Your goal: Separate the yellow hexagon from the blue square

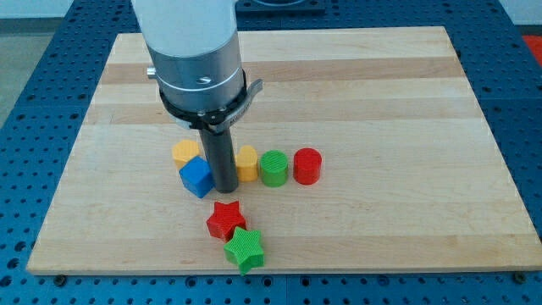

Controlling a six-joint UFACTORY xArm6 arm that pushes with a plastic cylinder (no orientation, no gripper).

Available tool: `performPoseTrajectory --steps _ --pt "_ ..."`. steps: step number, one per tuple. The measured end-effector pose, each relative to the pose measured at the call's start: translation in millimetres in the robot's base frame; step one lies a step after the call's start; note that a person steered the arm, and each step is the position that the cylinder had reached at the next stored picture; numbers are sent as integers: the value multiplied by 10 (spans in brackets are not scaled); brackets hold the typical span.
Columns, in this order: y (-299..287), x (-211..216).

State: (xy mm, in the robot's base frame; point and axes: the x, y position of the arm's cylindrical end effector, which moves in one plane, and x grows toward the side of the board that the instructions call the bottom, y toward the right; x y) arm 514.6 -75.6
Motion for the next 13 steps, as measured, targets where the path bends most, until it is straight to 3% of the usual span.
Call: performPoseTrajectory --steps 5,8,13 --pt "-268 -428" --pt "-830 -429" --pt "-984 -418"
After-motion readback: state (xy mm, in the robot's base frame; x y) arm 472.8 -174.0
